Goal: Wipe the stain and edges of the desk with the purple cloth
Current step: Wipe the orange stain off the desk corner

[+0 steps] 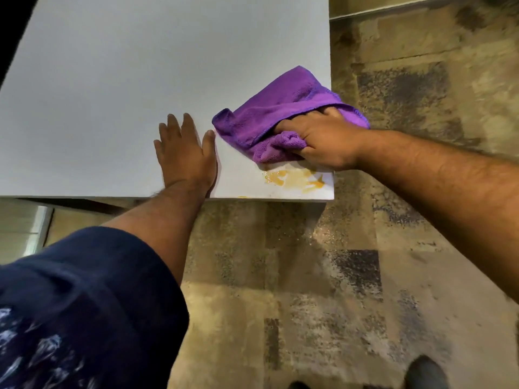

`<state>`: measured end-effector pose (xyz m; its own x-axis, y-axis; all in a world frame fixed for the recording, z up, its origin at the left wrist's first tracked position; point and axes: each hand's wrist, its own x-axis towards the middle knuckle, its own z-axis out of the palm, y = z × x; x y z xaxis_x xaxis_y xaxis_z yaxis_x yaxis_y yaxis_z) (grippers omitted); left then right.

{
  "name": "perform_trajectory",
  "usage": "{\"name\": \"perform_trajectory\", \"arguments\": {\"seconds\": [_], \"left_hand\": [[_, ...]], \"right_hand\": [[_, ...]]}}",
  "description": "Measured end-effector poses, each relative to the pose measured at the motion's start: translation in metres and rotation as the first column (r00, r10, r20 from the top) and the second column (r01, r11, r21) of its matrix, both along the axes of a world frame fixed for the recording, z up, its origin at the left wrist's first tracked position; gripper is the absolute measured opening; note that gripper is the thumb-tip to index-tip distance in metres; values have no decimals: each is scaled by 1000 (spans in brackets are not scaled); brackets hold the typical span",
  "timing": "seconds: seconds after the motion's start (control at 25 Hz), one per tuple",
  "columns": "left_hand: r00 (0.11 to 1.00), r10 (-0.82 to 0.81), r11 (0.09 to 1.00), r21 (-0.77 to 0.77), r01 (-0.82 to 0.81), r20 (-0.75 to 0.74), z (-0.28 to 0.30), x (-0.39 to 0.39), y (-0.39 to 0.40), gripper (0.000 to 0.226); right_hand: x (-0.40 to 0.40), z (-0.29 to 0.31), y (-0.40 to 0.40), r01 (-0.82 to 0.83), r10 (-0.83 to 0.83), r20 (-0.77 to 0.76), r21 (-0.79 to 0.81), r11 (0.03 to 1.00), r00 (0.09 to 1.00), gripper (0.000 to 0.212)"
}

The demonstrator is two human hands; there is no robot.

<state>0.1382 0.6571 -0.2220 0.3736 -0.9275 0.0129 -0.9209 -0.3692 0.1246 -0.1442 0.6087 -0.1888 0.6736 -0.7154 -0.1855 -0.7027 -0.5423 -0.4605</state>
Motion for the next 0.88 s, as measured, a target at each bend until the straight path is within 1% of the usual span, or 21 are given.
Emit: {"name": "perform_trajectory", "arguments": {"seconds": [0.12,0.2,0.36,0.44,0.56,0.64,0.72,0.8,0.88], "left_hand": [[1000,8,999,-35,-9,-21,-2,1,0,65],[999,15,998,-67,-18,-38,-1,2,0,61],[999,34,997,-67,-37,-43,1,2,-1,59],[998,34,998,-56,-37,-57,4,-1,-2,58],[997,41,998,-51,-44,-60,8,-2,-2,57],[997,45,998,-44,-48,-70,9,-3,-1,57],[996,43,998,-42,-46,-75,9,-4,-1,58],[995,47,998,-38,-51,-82,10,-3,0,58],[995,49,998,-36,-52,-84,11,-1,0,59]], "right_hand": [[19,-1,-13,2,-11,-74,-113,994,997,57],[28,-2,-3,31,-37,-37,-146,989,999,60],[27,-6,57,13,-7,71,-86,996,997,60],[18,-7,81,21,-15,91,-63,998,996,58],[-3,-7,95,65,-62,94,-29,997,994,55],[-17,-7,101,121,-119,69,-25,992,991,54],[-23,-6,99,203,-202,18,-56,978,979,56],[-14,-3,74,290,-293,-14,-102,952,956,55],[6,2,33,349,-354,-19,-131,928,935,55]]}}
